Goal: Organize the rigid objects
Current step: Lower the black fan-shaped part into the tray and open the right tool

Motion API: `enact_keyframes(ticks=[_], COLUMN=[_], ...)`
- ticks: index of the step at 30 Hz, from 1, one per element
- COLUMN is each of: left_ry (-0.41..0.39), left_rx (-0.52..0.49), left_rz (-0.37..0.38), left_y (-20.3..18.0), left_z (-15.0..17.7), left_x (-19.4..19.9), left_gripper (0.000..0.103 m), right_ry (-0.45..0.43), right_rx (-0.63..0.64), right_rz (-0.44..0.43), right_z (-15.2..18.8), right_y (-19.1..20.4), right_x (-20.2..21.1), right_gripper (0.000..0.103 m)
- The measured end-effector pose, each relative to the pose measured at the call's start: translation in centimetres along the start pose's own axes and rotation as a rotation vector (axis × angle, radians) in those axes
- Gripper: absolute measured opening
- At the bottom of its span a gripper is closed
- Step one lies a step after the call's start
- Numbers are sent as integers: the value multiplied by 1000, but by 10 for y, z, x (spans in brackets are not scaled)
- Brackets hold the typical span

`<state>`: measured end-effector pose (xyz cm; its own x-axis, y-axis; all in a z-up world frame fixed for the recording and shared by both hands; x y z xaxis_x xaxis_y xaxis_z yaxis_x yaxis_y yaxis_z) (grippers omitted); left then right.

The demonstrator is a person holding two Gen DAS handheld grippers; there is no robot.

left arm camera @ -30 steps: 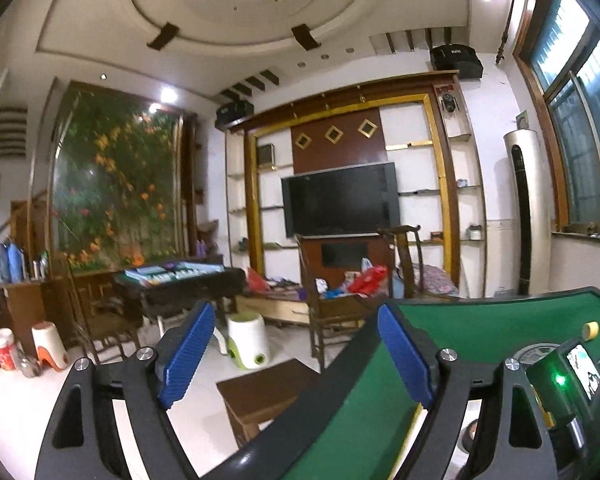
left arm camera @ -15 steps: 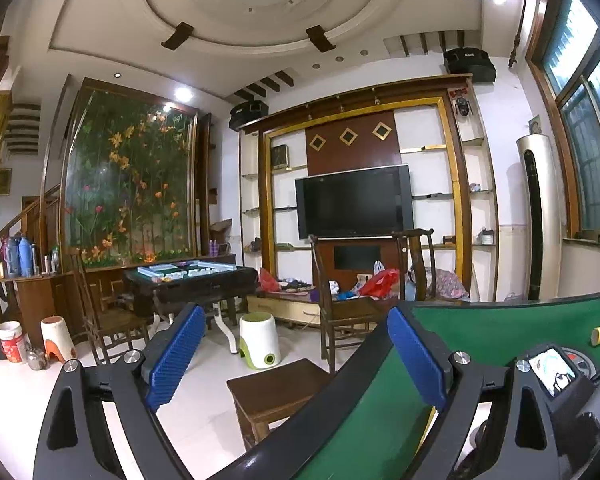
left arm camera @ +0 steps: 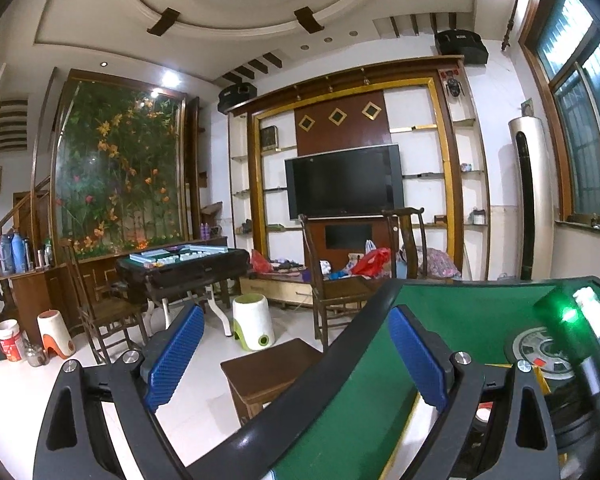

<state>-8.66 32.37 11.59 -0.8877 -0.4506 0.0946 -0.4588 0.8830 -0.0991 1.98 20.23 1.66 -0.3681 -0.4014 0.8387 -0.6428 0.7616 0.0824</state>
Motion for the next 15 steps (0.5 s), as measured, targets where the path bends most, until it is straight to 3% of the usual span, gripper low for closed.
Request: enact_keyframes(ticks=[5, 10, 15], left_ry=[8, -2, -14], left_rx=[-22, -48, -91], left_rz=[23, 57, 112], left_y=[-14, -33, -58], left_z=[0, -2, -3], left_x=[10, 25, 42], left_gripper=[96, 96, 96], right_ry=[-108, -238, -367], right_rx=[6, 25, 40], right_rz=[59, 194, 349], right_z=[13, 26, 50], right_y=[-7, -19, -49], right_x=[37, 73, 111], right_gripper=[66, 66, 78])
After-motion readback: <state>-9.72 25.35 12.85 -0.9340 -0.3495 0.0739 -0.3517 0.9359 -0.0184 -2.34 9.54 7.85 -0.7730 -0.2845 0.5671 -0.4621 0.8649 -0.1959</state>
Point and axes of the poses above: each gripper's, at about its wrist camera, not at the fingertips, and x roughly against the way its jaws point, y to its left, z to its underside, the point moved 6 cm from there along -x, roughly the way its jaws point, and after that the axes turned 9 degrees about x, right-handed, at the moved point
